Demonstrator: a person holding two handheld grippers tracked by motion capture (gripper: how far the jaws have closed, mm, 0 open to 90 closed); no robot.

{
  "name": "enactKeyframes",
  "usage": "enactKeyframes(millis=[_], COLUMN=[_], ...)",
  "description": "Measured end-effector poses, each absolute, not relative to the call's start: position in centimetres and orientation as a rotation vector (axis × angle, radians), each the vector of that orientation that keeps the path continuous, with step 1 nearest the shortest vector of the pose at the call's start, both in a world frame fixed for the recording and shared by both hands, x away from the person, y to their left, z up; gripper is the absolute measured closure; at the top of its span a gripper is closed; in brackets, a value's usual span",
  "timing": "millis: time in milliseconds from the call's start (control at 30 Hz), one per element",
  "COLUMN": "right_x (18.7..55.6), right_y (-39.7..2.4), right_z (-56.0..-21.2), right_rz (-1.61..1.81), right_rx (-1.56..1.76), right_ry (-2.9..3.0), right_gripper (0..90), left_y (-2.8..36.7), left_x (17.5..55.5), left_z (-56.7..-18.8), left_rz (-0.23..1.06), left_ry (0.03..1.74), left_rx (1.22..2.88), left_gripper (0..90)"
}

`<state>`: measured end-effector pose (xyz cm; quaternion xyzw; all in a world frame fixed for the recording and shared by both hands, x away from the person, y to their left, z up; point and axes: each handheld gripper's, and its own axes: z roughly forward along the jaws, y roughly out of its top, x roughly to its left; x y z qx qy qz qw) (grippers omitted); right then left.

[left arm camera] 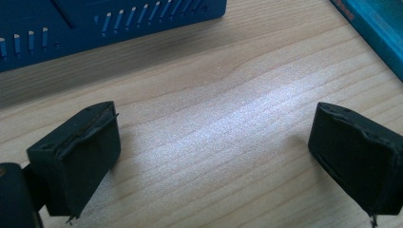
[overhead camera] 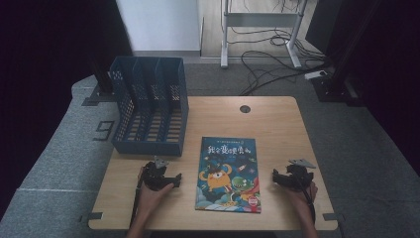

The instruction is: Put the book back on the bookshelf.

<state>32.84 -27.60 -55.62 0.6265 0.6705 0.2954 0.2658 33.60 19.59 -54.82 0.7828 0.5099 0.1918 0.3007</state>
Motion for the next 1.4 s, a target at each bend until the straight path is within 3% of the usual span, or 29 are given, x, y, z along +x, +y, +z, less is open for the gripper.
enactKeyframes(millis=[567,1033,1400], right_x=[32.6,32.6,32.5], right_y=[-27.7,-27.7,-27.9], right_z=[-55.6,-55.6,-54.7], right_rz=[0.808,0.819,0.926], right_rx=[1.681,1.675,1.689], right_ry=[1.82,1.816,1.816], right_gripper=[9.2,12.7,14.6], left_y=[19.8,20.2,20.1], left_x=[33.7,33.5,32.9], left_z=[-54.8,-54.6,-53.2], left_rz=[0.525,0.521,0.514], left_ry=[1.398,1.411,1.369], left_rx=[2.051,2.013,1.96], left_gripper=[3.2,12.6,14.3])
